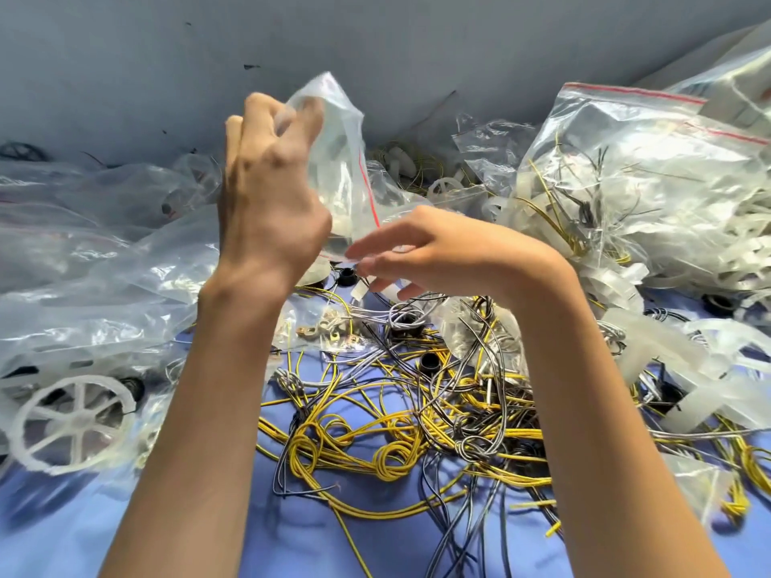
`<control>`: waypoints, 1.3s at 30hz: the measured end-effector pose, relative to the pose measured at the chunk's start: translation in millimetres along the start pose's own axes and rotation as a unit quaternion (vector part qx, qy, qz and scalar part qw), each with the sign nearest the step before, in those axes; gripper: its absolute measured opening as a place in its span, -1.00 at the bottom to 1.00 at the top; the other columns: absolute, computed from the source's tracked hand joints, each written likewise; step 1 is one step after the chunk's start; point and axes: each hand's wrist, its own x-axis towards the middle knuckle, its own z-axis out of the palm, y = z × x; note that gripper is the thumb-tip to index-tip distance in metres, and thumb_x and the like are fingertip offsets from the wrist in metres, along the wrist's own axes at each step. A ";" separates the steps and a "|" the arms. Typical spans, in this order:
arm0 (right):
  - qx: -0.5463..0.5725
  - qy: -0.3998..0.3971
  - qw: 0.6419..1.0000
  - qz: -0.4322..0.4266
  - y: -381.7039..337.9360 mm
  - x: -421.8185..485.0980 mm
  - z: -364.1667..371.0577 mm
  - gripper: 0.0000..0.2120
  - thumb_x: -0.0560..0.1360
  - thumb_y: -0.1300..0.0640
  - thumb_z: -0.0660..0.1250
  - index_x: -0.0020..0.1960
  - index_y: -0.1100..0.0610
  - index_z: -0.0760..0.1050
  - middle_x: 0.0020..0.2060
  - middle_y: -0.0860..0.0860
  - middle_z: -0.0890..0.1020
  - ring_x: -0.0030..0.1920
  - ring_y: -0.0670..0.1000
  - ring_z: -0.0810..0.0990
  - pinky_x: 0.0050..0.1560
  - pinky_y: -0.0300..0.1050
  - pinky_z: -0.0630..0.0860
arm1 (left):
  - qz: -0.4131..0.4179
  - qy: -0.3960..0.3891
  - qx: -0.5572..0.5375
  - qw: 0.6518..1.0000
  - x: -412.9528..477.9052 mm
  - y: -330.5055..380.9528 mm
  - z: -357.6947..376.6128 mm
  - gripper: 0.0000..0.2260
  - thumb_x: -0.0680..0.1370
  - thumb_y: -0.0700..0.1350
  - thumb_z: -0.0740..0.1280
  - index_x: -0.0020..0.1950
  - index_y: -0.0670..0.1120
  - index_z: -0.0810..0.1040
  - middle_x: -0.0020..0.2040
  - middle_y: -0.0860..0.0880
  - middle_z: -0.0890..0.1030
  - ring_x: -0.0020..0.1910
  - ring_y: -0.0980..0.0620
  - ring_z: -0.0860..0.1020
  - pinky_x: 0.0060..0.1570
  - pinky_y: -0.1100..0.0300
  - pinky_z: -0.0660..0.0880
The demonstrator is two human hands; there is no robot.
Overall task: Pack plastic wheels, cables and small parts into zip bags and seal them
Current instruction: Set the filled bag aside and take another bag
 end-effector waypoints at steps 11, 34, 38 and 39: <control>-0.092 0.161 0.979 0.087 10.0 23.7 21.3 -0.74 0.48 0.19 0.15 0.15 0.01 0.36 0.04 0.10 0.60 0.02 0.14 0.56 0.02 0.06 0.53 | -0.106 -0.020 0.024 0.994 6.7 -36.0 -14.4 -0.50 0.30 -0.45 0.15 0.00 0.01 0.66 0.07 -0.14 0.50 0.04 -0.20 0.48 0.08 0.05 0.38; -0.022 0.297 0.954 0.022 15.7 21.7 -2.2 -0.69 0.53 -0.04 0.29 0.15 0.13 0.60 0.20 0.06 0.49 0.11 0.08 0.58 0.19 0.11 0.48 | -0.076 -0.176 -0.088 0.977 -0.3 -25.2 8.6 -0.46 0.29 -0.45 0.21 0.14 -0.01 0.58 0.01 0.04 0.61 -0.08 0.08 0.52 0.00 0.21 0.48; 0.045 0.369 0.928 -0.032 -6.2 8.8 -13.6 -0.74 0.53 0.06 0.32 0.16 0.14 0.59 0.15 0.02 0.54 0.09 0.05 0.60 0.15 0.08 0.52 | -0.075 -0.172 -0.104 0.977 -0.7 -20.8 8.4 -0.47 0.30 -0.44 0.20 0.16 -0.03 0.57 -0.02 0.05 0.60 -0.05 0.08 0.54 0.01 0.20 0.49; 0.061 0.382 0.921 -0.052 -11.9 6.2 -14.9 -0.76 0.53 0.08 0.32 0.14 0.14 0.60 0.13 0.01 0.55 0.05 0.03 0.61 0.10 0.03 0.54 | -0.074 -0.169 -0.109 0.977 -0.6 -20.0 8.2 -0.48 0.31 -0.44 0.19 0.16 -0.03 0.57 -0.03 0.06 0.59 -0.05 0.09 0.54 0.00 0.22 0.49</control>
